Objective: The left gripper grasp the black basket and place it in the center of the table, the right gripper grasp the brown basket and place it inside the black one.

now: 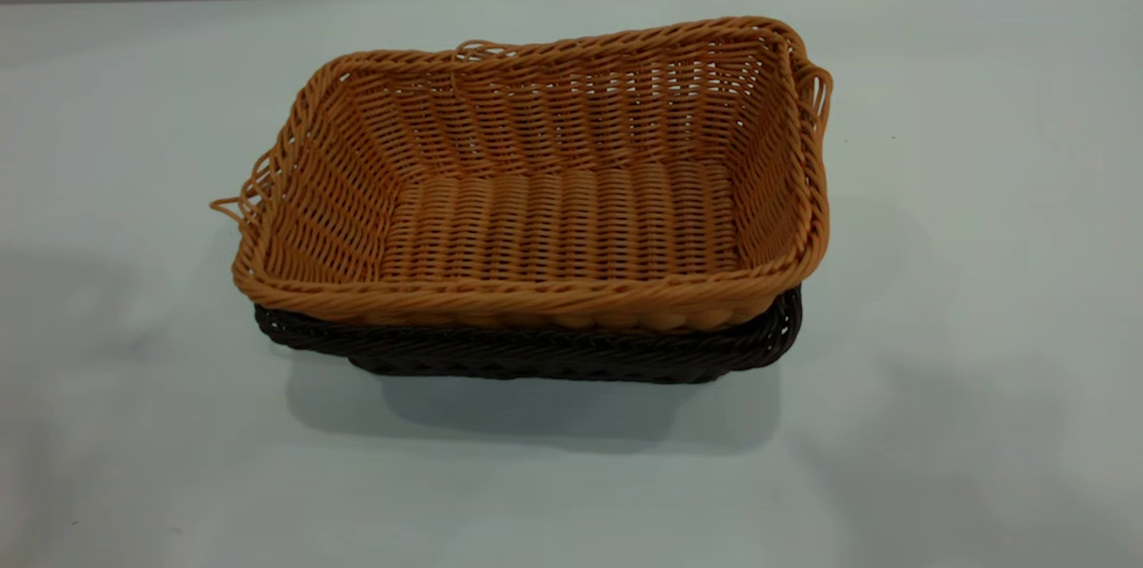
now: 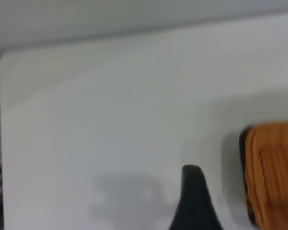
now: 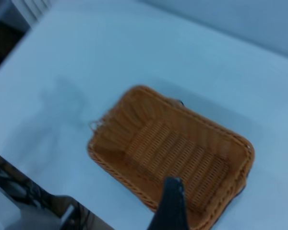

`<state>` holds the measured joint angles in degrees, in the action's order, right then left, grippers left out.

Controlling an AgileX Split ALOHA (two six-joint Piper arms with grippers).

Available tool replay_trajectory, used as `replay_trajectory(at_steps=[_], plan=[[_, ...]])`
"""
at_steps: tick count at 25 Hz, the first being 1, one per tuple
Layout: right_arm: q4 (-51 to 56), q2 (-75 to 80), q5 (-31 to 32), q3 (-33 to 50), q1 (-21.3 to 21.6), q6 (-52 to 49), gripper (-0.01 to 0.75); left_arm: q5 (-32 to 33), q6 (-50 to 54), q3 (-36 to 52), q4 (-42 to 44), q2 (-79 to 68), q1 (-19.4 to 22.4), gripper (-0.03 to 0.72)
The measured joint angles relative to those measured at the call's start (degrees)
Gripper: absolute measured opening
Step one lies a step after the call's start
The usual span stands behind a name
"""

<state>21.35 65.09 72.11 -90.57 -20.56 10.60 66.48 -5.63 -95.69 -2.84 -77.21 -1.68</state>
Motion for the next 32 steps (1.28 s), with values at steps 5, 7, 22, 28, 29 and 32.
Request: replay_trajectory(at_steps=[5, 7, 22, 28, 29, 32], plan=[[3.01, -11.40, 0.31, 8.71, 0.00, 0.00, 0.573, 0.37, 0.85, 0.48, 0.13, 3.98, 0.00, 0.472], [3.94, -15.99, 0.37, 13.93, 0.00, 0.00, 0.573, 0.37, 1.06, 2.86, -0.88, 6.62, 0.00, 0.472], [0.37, -48.32, 0.53, 48.53, 0.00, 1.57, 0.573, 0.37, 1.19, 39.54, -2.31, 43.58, 0.00, 0.472], [-3.38, -56.76, -1.73, 57.43, 0.00, 3.65, 0.573, 0.37, 0.30, 48.10, -2.31, 56.58, 0.00, 0.472], [-3.77, -57.76, -2.71, 58.85, 0.00, 4.06, 0.573, 0.37, -0.22, 49.52, -2.31, 58.80, 0.00, 0.472], [-5.06, -60.12, -4.71, 62.48, 0.00, 4.71, 0.573, 0.37, -1.35, 53.42, -2.31, 64.60, 0.00, 0.472]])
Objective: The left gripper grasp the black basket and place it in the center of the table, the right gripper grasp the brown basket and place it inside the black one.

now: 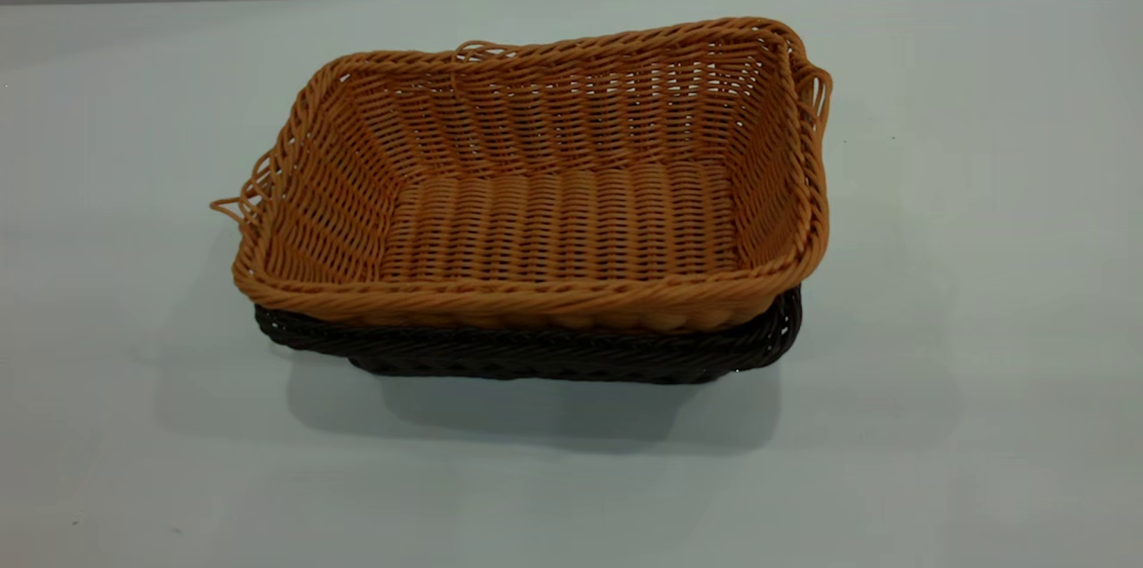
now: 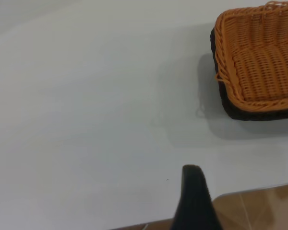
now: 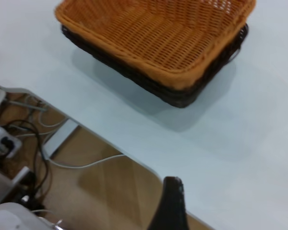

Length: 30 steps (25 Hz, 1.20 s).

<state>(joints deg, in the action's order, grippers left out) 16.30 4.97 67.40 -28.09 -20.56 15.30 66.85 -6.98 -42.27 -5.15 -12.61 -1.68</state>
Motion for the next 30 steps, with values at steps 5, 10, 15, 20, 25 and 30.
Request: replay_trajectory(at_steps=[5, 10, 15, 20, 25, 30], plan=[[-1.28, -2.65, -0.56, 1.00, 0.00, -0.17, 0.573, -0.27, -0.32, 5.83, -0.26, 8.25, 0.00, 0.472], [-1.48, -5.09, -0.68, 1.00, 0.00, -0.43, 0.573, -0.33, -0.38, 10.46, -1.59, 13.51, 0.00, 0.472], [-1.48, -5.89, -0.68, 1.00, 0.00, -1.02, 0.573, -1.60, -0.50, 13.79, -1.59, 13.79, 0.00, 0.472], [-1.48, -5.89, -0.68, 1.00, 0.00, -1.07, 0.573, -1.85, -0.65, 14.23, -1.59, 13.79, 0.00, 0.472], [-1.48, -5.89, -0.68, 1.00, 0.00, -1.07, 0.573, -1.93, -0.76, 14.23, -1.59, 13.79, 0.00, 0.472], [-1.48, -5.89, -0.68, 1.01, 0.00, -1.07, 0.573, -1.97, -0.76, 14.23, -1.59, 13.79, 0.00, 0.472]])
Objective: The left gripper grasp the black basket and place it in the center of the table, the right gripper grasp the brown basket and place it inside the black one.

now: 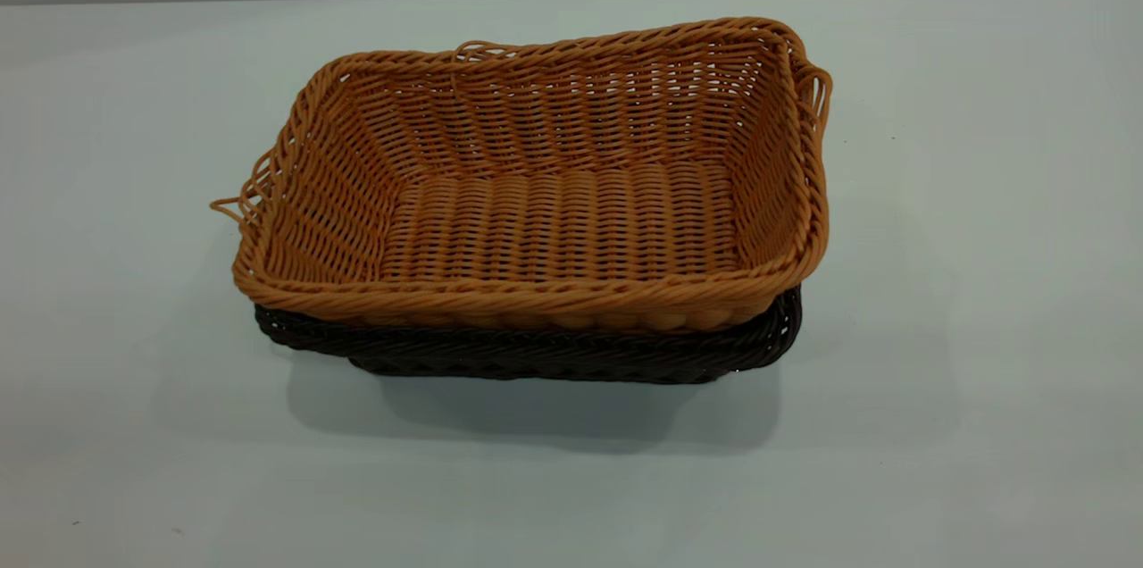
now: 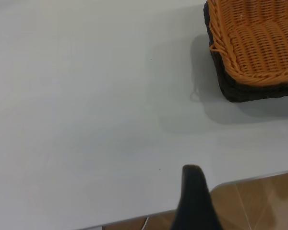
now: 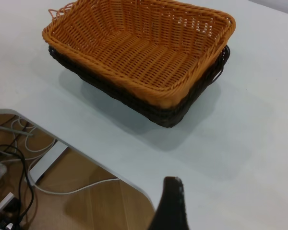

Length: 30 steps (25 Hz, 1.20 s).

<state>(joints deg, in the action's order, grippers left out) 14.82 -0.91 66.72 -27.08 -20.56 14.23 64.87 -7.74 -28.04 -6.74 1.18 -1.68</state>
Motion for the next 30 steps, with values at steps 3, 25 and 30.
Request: replay_trajectory(at_steps=[3, 25, 30], plan=[[0.00, 0.00, 0.00, 0.00, 0.00, 0.00, 0.573, 0.00, 0.00, 0.00, 0.00, 0.00, 0.00, 0.472], [0.00, 0.00, 0.00, 0.00, 0.00, 0.00, 0.573, -0.12, 0.05, 0.00, -0.19, 0.00, 0.00, 0.472], [0.48, 0.00, 0.00, 0.00, 5.26, 0.00, 0.573, -0.12, 0.05, 0.00, -0.21, 0.00, 0.00, 0.472]])
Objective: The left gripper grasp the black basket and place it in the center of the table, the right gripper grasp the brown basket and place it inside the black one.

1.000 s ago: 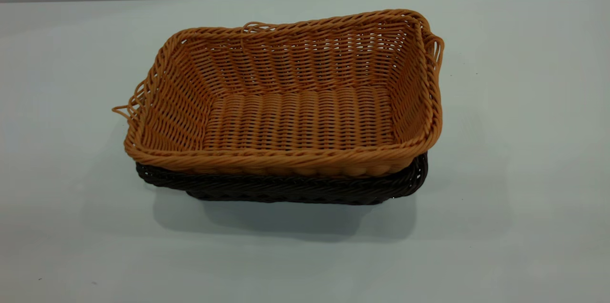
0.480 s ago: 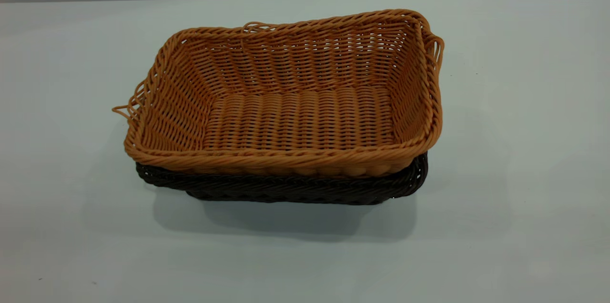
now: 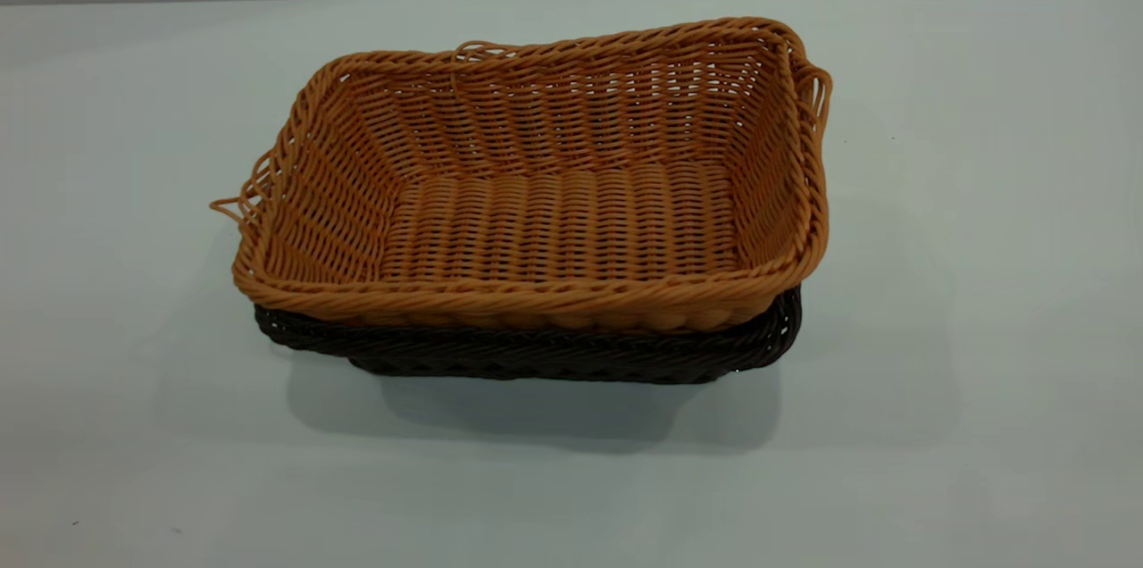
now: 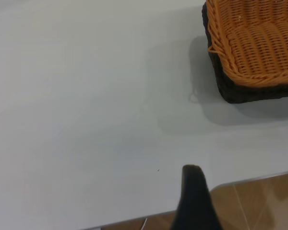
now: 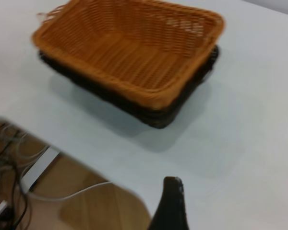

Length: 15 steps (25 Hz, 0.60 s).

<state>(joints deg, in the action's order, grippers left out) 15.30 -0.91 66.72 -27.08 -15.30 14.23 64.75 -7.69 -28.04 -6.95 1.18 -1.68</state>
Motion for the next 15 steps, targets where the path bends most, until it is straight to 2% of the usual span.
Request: replay_trajectory(at_steps=[7, 10, 15], plan=[[0.10, 0.00, -0.12, 0.00, 16.31, -1.43, 0.573, 0.00, 0.00, 0.00, 0.00, 0.00, 0.00, 0.472], [-1.79, 0.00, -0.43, 0.05, 19.42, -3.65, 0.573, 0.00, 0.00, 0.00, 0.00, 0.00, 0.00, 0.472], [-7.30, 0.00, -0.79, 0.05, 19.85, -10.96, 0.573, 0.00, 0.00, 0.00, 0.00, 0.00, 0.00, 0.472]])
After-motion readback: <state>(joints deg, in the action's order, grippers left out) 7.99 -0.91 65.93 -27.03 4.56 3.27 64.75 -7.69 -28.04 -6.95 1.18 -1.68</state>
